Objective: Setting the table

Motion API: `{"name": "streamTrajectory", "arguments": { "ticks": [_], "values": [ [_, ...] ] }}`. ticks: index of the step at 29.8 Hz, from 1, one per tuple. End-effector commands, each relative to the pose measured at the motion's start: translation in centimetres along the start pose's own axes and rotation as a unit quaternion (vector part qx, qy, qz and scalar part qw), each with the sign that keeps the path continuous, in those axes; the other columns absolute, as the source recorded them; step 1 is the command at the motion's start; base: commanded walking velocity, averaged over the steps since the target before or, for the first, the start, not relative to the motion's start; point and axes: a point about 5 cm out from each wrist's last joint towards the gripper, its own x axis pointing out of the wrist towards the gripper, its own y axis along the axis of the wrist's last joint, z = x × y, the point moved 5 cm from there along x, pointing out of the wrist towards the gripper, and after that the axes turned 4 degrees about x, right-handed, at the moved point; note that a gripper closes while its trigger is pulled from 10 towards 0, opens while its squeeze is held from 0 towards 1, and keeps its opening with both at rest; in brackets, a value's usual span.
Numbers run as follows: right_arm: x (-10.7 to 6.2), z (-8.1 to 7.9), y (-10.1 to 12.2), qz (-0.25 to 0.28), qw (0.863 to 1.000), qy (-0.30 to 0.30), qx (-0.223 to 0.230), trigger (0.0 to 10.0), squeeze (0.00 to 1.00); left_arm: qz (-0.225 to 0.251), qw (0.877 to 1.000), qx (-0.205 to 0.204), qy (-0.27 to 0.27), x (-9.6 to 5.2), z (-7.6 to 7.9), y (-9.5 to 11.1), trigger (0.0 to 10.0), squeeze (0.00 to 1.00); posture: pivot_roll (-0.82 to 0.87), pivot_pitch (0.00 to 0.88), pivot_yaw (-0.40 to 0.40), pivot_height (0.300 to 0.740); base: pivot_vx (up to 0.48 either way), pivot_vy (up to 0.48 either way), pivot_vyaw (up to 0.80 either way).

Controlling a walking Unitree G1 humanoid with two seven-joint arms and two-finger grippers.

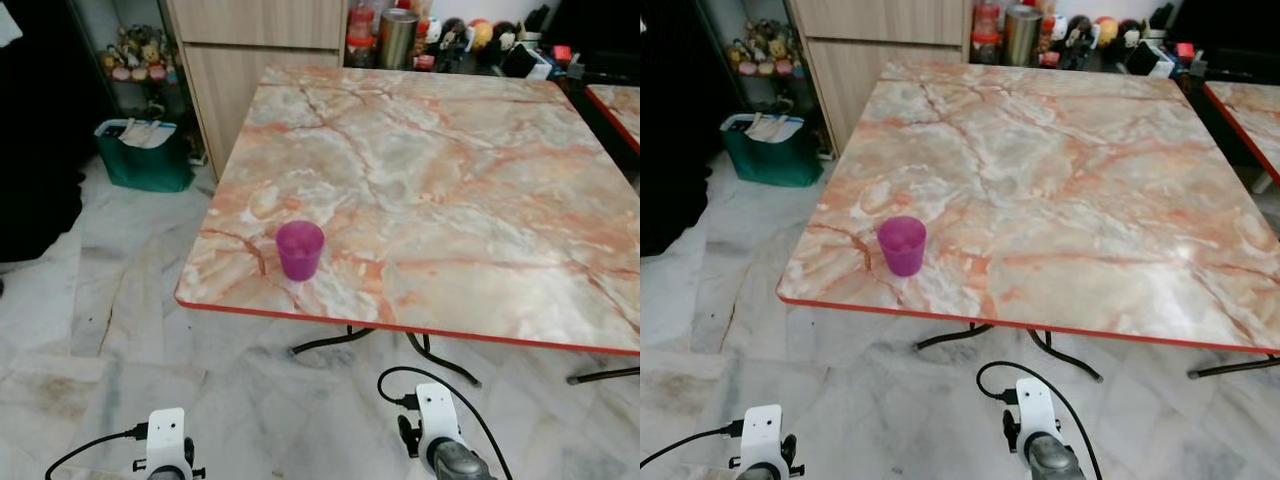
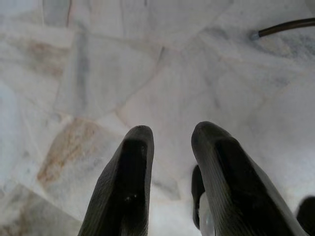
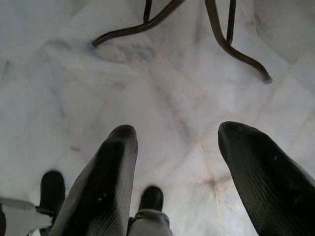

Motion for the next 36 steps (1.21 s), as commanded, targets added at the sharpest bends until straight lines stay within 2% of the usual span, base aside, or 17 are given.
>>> {"name": "streamTrajectory", "arguments": {
  "ticks": [1,9,16,23,26,27,28,29,30,31,32,35,36],
  "values": [
    [-0.1,0.5,-0.7,-0.011,1.0,-0.007,0.001,10.0,0.0,-0.007,1.0,-0.004,-0.002,-0.1,0.2,-0.5,10.0,0.0,0.15,0.105,-0.026,0.715,0.334,0.0,0.0],
    [-0.1,0.5,-0.8,-0.013,1.0,-0.006,-0.001,10.0,0.0,-0.005,1.0,-0.006,-0.002,-0.2,0.3,-0.5,10.0,0.0,0.15,0.106,-0.03,0.715,0.324,0.0,0.0],
    [-0.1,0.5,-0.8,-0.014,1.0,-0.004,-0.003,10.0,0.0,-0.006,1.0,-0.007,-0.001,-0.2,0.3,-0.6,10.0,0.0,0.15,0.107,-0.029,0.715,0.0,0.0,0.0],
    [-0.2,0.4,-1.0,-0.017,1.0,-0.003,-0.006,10.0,0.0,-0.014,1.0,-0.002,0.016,-0.6,-0.8,-1.7,10.0,0.0,0.16,0.11,-0.027,0.715,0.0,0.0,0.0],
    [-0.2,0.3,-1.2,-0.019,1.0,-0.003,-0.007,10.0,0.0,-0.021,0.998,-0.027,0.052,-0.9,-2.4,-2.5,10.0,0.0,0.16,0.106,-0.025,0.715,0.0,0.0,0.0],
    [-0.2,0.3,-1.2,-0.02,1.0,-0.003,-0.008,10.0,0.0,-0.018,0.995,-0.037,0.086,-1.1,-3.9,-2.6,10.0,0.0,0.16,0.105,-0.024,0.715,0.0,0.0,0.0],
    [-0.2,0.3,-1.2,-0.02,1.0,-0.003,-0.008,10.0,0.0,-0.017,0.994,-0.04,0.096,-1.1,-4.4,-2.6,10.0,0.0,0.16,0.105,-0.024,0.715,0.0,0.0,0.0],
    [-0.2,0.3,-1.2,-0.02,1.0,-0.003,-0.008,10.0,0.0,-0.011,0.991,-0.048,0.128,-1.3,-5.9,-2.4,10.0,0.0,0.16,0.104,-0.024,0.715,0.0,0.0,0.0],
    [-0.2,0.3,-1.2,-0.02,1.0,-0.003,-0.008,10.0,0.0,-0.011,0.991,-0.048,0.128,-1.3,-5.9,-2.4,10.0,0.0,0.16,0.104,-0.024,0.715,0.0,0.0,0.0],
    [-0.2,0.3,-1.2,-0.021,1.0,-0.003,-0.01,10.0,0.0,0.012,0.978,-0.068,0.194,-1.6,-9.1,-1.4,10.0,0.0,0.17,0.102,-0.027,0.715,0.0,0.0,0.0],
    [-0.2,0.3,-1.2,-0.023,1.0,-0.002,-0.013,10.0,0.0,0.042,0.963,-0.071,0.257,-2.1,-12.2,0.1,10.0,0.0,0.17,0.099,-0.027,0.715,0.0,0.0,0.0],
    [-0.2,0.3,-1.3,-0.025,1.0,-0.002,-0.018,10.0,0.0,0.069,0.949,-0.075,0.297,-2.6,-14.4,1.5,10.0,0.0,0.17,0.099,-0.027,0.715,0.0,0.0,0.0],
    [-0.2,0.3,-1.2,-0.025,1.0,-0.002,-0.018,10.0,0.0,0.09,0.94,-0.072,0.322,-2.9,-15.7,2.7,10.0,0.0,0.18,0.096,-0.028,0.715,0.0,0.0,0.0]
  ]
}}
